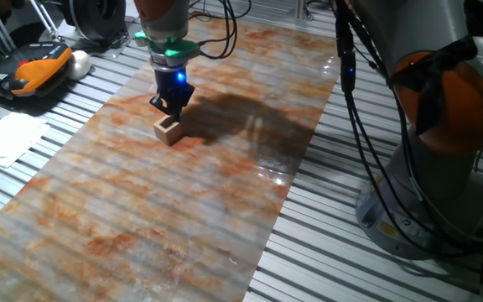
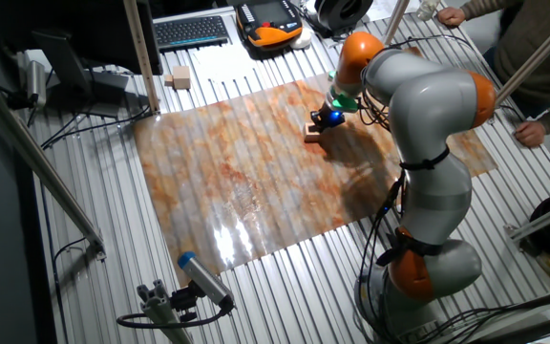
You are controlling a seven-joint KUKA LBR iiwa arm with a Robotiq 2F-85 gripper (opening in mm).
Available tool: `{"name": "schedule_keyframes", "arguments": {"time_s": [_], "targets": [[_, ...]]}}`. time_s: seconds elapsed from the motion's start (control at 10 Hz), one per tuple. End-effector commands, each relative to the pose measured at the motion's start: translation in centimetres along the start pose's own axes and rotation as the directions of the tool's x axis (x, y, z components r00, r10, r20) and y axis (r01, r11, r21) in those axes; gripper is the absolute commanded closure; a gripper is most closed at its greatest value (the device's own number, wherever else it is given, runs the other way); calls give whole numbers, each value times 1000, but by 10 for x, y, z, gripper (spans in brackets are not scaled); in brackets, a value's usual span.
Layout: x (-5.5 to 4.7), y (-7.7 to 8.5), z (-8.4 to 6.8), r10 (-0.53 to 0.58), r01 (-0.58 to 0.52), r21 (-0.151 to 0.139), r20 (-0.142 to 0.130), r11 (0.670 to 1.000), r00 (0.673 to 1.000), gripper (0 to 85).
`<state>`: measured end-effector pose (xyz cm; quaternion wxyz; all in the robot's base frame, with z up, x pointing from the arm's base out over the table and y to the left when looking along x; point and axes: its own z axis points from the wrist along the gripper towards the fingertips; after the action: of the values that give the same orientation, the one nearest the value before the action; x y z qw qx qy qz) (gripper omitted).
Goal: Use the gripper to push the small block from left to right
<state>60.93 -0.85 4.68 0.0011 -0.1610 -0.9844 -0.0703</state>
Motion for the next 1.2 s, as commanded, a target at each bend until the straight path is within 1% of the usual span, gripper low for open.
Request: {"name": "schedule_keyframes", "arguments": {"time_s": [0.0,0.2,0.4,0.6,0.8,1.1], "targets": [[1,4,0,5,-5,0,1,1000,1000,850],[5,14,-2,19,-19,2,1,1000,1000,850],[11,27,0,38,-38,13,6,999,999,850],[13,35,1,53,-53,9,3,999,999,850],[14,40,4,64,-64,12,8,998,998,850],[18,50,5,84,-84,9,13,996,996,850]]}}
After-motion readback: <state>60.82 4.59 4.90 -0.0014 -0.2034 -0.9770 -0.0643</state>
